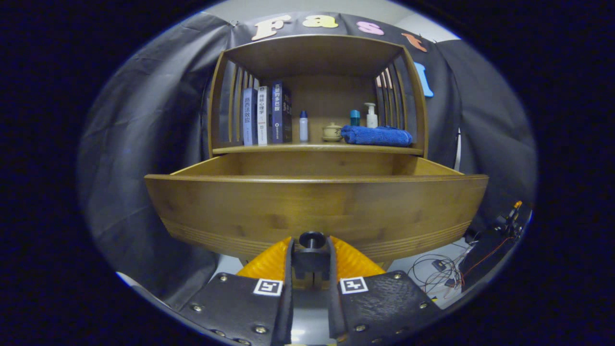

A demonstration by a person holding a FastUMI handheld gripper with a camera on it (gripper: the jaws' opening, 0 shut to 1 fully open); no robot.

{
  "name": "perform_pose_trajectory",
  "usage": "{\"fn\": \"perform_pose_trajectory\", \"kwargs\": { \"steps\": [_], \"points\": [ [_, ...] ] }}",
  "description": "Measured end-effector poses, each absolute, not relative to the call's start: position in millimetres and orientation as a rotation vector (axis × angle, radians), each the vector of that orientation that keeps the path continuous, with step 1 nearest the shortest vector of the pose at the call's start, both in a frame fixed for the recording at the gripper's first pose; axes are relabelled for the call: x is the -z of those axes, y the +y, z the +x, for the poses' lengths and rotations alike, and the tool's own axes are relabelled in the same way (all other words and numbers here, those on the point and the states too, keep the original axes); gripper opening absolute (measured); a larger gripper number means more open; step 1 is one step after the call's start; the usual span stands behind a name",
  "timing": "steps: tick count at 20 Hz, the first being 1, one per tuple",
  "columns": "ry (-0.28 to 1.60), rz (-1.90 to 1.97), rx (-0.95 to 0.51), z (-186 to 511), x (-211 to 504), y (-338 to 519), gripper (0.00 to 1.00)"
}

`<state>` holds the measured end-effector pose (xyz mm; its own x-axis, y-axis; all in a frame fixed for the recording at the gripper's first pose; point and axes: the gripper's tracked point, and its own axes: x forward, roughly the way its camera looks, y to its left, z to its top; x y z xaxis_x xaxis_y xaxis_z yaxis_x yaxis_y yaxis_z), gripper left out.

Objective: Pull open the drawer, take out the items inside it, and place them on the countertop above the cabinet.

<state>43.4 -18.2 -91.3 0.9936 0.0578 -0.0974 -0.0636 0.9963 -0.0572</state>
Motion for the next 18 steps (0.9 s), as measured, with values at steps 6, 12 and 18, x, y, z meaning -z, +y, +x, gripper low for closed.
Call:
{"fn": "perform_pose_trajectory", "kwargs": {
  "steps": [6,12,18],
  "points": [
    [0.199,0.005,-0.078,40.7,94.6,-11.0,0.53],
    [0.205,-0.008,-0.054,30.9,53.4,-7.2,0.98],
    [0.225,0.023,0.053,51.7,5.0,-18.1,0.97]
  ]
}}
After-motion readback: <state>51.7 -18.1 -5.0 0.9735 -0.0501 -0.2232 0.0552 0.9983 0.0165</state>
